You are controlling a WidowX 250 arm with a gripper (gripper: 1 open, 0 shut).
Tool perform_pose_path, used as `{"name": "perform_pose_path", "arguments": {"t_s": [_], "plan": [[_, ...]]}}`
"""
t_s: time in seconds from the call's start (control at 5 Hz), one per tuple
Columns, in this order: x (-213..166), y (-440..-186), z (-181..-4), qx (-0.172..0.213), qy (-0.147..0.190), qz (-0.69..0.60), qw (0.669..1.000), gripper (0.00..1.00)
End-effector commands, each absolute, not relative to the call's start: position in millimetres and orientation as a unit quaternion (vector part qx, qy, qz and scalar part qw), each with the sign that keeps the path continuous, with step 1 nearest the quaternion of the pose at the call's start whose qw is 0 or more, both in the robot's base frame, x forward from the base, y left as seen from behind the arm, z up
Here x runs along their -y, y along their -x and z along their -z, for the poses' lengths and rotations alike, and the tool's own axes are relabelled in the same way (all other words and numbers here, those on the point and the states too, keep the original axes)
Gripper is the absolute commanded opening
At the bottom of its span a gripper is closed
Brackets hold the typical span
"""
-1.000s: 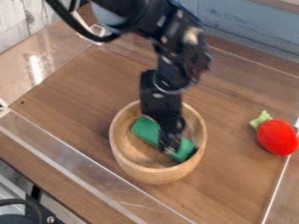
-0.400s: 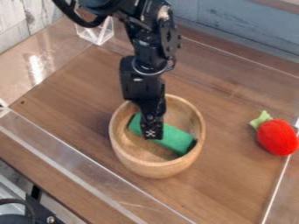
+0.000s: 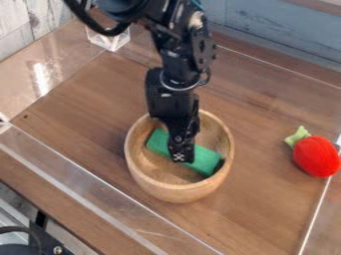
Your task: Remove the green block from the brown bowl and put it on the table
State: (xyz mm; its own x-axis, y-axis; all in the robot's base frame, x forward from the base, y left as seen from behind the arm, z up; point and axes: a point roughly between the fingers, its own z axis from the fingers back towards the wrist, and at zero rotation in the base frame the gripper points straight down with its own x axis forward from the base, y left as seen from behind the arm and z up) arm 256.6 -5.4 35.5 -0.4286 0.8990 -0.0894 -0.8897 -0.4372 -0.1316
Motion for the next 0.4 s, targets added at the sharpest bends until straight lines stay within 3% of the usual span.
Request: {"name": "perform_pose_path", "arguments": {"t_s": [0.0, 0.2], "plan": [[-6.6, -253.7, -30.6, 0.039, 0.085, -0.839, 0.535, 1.0], [2.4, -257.3, -33.2, 0.035, 0.09, -0.831, 0.548, 1.0]]}}
